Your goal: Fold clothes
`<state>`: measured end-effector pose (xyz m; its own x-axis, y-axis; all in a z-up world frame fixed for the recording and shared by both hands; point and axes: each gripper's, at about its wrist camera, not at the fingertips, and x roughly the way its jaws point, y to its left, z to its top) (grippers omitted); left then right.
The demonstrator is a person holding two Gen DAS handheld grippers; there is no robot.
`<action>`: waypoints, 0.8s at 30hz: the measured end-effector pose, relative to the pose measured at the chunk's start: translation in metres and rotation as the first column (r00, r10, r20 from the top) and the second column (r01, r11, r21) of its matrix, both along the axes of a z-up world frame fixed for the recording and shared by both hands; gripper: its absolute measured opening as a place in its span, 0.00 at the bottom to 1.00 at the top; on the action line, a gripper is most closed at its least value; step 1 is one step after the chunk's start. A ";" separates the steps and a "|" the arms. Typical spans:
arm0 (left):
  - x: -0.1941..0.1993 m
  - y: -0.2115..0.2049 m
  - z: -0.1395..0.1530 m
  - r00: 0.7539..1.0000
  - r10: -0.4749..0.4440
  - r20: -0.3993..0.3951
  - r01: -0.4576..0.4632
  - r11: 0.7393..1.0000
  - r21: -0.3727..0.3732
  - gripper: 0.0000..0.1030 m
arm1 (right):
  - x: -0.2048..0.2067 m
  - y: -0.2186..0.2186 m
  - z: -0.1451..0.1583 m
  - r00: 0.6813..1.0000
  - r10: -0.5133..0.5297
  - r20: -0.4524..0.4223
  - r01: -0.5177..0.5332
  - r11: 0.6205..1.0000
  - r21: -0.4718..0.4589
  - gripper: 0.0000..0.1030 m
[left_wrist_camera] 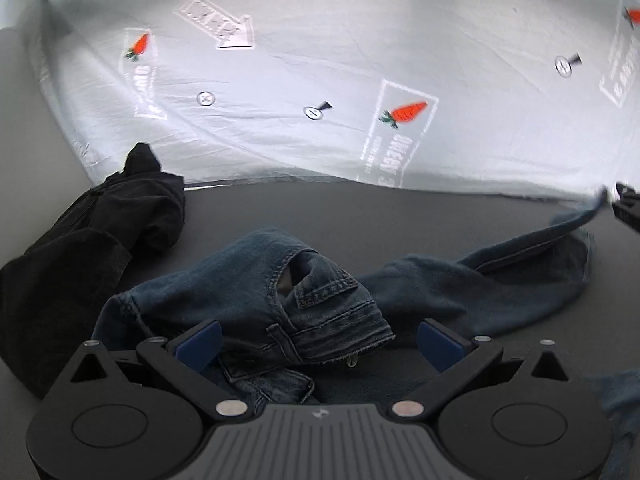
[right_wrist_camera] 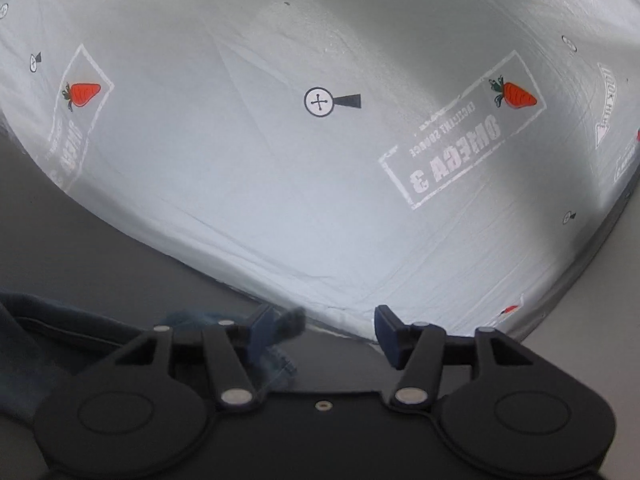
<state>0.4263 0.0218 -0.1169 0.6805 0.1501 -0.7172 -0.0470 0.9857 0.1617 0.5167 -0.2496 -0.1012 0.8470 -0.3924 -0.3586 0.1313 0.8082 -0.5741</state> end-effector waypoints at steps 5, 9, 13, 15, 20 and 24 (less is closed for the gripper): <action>0.034 -0.028 -0.071 0.987 -0.139 -0.084 0.158 0.944 0.289 1.00 | -0.061 -0.001 -0.056 0.984 0.055 -0.171 -0.037 0.994 0.106 0.63; 0.041 -0.031 -0.109 0.976 -0.185 -0.116 0.219 0.847 0.485 0.72 | -0.113 0.001 -0.093 0.947 0.046 -0.319 0.000 0.990 0.142 0.61; 0.033 -0.005 -0.080 0.986 -0.168 -0.011 0.154 0.871 0.467 0.28 | -0.122 -0.003 -0.094 0.939 0.011 -0.343 0.048 0.985 0.163 0.59; 0.028 0.016 -0.059 0.991 -0.106 0.075 0.053 0.856 0.514 0.07 | -0.121 -0.005 -0.088 0.949 -0.009 -0.316 0.062 0.985 0.158 0.59; 0.035 0.127 -0.007 0.949 0.187 0.253 -0.300 0.784 0.544 0.09 | -0.116 -0.017 -0.068 0.969 -0.033 -0.246 0.079 0.981 0.179 0.59; 0.042 0.233 0.011 0.821 0.539 0.188 -0.562 0.702 0.438 0.34 | -0.119 -0.027 -0.066 0.968 -0.058 -0.243 0.103 0.978 0.180 0.59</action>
<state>0.4686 0.2547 -0.1062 0.3995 0.8060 -0.4367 -0.5753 0.5913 0.5651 0.3979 -0.2768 -0.1675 0.6980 -0.3614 -0.6182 0.0803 0.8973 -0.4340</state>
